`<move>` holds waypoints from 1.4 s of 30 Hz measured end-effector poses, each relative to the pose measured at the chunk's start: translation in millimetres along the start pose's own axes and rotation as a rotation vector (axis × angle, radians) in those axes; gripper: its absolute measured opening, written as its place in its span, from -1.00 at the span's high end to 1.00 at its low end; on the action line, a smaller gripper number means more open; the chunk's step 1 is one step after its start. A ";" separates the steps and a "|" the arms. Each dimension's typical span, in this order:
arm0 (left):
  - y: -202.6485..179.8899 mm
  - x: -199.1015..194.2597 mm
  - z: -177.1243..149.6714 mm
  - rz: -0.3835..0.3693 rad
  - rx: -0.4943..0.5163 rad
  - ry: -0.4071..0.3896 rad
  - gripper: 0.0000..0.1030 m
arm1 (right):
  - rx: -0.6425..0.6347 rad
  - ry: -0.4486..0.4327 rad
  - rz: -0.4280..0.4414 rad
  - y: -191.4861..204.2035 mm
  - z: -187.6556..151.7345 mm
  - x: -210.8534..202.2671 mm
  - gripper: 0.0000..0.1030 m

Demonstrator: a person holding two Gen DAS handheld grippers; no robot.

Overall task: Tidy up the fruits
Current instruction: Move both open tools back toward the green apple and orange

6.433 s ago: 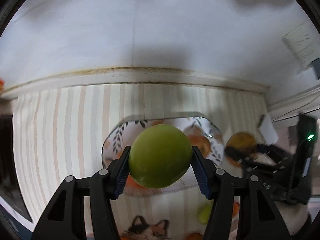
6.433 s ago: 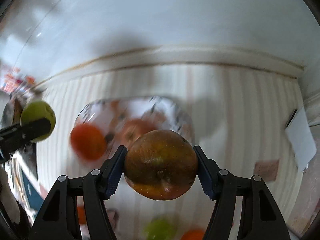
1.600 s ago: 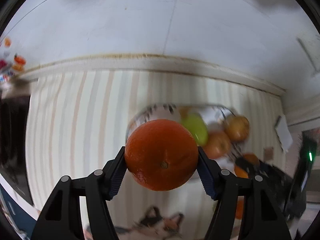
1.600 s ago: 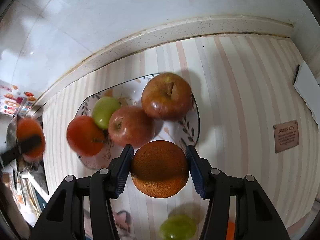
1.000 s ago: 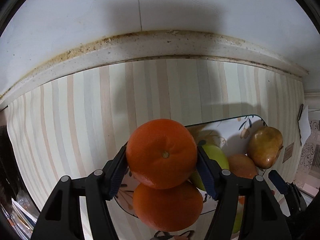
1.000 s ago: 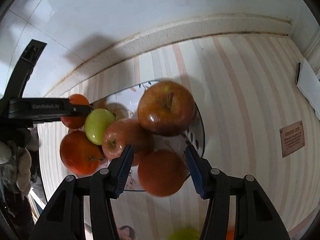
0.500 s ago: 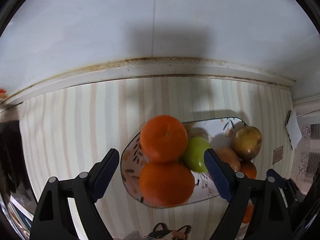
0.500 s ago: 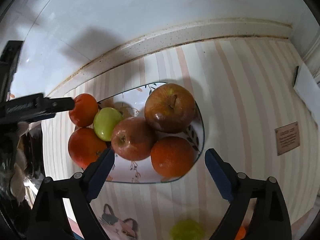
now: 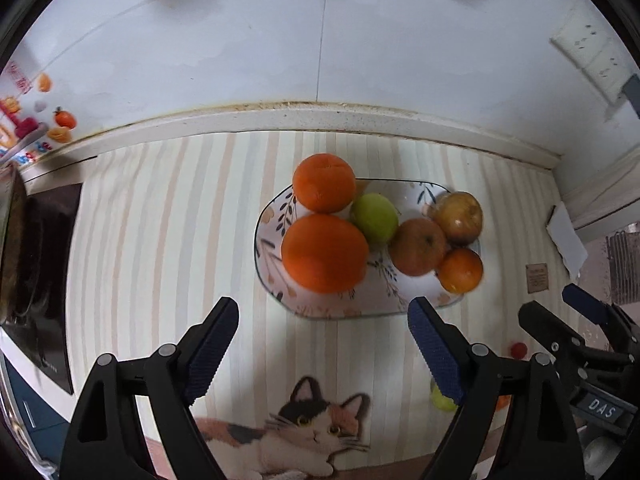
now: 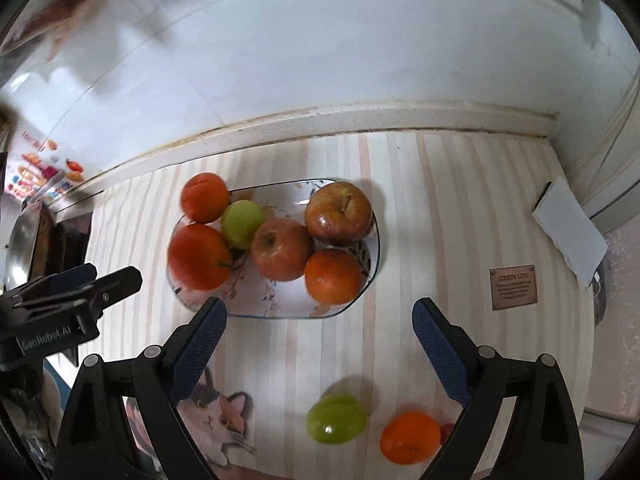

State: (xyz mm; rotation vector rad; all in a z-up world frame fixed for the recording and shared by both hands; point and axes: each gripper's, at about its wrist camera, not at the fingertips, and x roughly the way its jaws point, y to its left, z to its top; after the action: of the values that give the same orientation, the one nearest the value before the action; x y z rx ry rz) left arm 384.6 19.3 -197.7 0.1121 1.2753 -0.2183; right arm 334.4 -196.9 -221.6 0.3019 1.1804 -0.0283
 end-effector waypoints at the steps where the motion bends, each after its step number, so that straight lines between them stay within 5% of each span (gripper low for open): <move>1: -0.1 -7.4 -5.5 0.004 0.002 -0.015 -0.68 | -0.008 -0.006 -0.002 1.6 -2.7 -4.9 -0.87; 15: 0.5 -87.1 -59.3 -0.002 0.000 -0.151 -0.68 | -0.091 -0.096 0.016 25.8 -49.0 -80.7 -0.87; 27: -1.7 -109.8 -85.6 -0.011 -0.012 -0.185 -0.68 | -0.103 -0.145 0.052 34.3 -68.9 -117.3 -0.87; 33: -14.2 -97.5 -88.7 0.010 0.003 -0.168 -0.68 | -0.025 -0.136 0.081 5.2 -69.1 -113.3 -0.87; 39: -49.0 -45.3 -91.1 0.014 0.063 -0.062 -0.68 | 0.110 -0.078 0.048 -60.8 -73.0 -81.1 -0.86; 42: -73.0 -10.8 -93.5 0.005 0.113 0.007 -0.68 | 0.162 -0.031 0.034 -89.9 -82.0 -55.8 -0.61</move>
State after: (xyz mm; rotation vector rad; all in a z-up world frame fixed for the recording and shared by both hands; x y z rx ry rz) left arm 277.9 -31.7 -211.7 0.2136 1.2699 -0.2860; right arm 222.6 -270.4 -218.6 0.4628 1.1436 -0.0988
